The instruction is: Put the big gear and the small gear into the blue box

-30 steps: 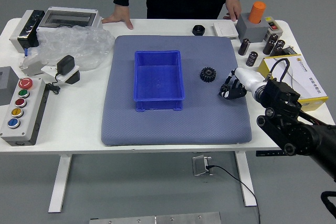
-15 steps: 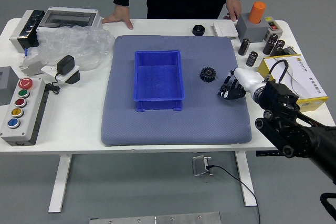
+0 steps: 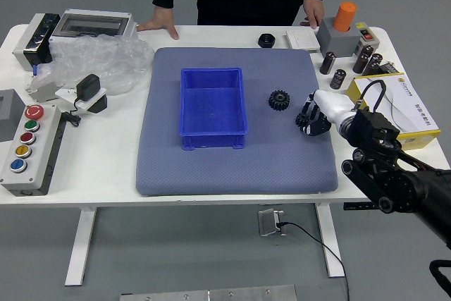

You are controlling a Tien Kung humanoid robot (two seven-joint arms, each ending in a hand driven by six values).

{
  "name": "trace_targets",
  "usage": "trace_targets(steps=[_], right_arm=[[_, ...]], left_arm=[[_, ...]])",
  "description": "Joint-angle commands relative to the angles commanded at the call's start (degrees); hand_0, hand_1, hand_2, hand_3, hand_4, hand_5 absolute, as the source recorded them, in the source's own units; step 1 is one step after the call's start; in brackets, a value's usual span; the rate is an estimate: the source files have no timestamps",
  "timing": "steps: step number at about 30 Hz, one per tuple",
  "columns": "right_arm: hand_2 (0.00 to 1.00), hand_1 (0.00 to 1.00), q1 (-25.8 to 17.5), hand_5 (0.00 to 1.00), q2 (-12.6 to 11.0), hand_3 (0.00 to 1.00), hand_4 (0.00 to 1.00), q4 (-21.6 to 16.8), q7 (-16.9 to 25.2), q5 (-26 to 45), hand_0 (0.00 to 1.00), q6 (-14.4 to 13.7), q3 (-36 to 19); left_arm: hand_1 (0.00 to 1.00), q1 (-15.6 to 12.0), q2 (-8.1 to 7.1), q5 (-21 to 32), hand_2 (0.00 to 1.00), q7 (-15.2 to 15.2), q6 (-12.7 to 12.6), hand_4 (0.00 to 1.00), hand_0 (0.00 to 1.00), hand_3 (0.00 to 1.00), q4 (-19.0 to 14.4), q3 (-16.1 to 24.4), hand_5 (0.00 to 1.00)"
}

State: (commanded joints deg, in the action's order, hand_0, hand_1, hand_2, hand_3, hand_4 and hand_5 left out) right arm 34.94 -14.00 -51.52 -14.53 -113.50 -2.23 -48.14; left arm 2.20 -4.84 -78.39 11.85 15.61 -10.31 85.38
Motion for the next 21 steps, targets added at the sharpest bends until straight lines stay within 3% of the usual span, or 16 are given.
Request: trace_targets(steps=[21], right_arm=[[0.434, 0.421, -0.3, 0.048, 0.9, 0.493, 0.795, 0.4, 0.6, 1.3, 0.535, -2.4, 0.0]], left_arm=[[0.825, 0.1, 0.01, 0.2, 0.835, -0.1, 0.0, 0.775, 0.856, 0.868, 0.0, -0.2, 0.306]])
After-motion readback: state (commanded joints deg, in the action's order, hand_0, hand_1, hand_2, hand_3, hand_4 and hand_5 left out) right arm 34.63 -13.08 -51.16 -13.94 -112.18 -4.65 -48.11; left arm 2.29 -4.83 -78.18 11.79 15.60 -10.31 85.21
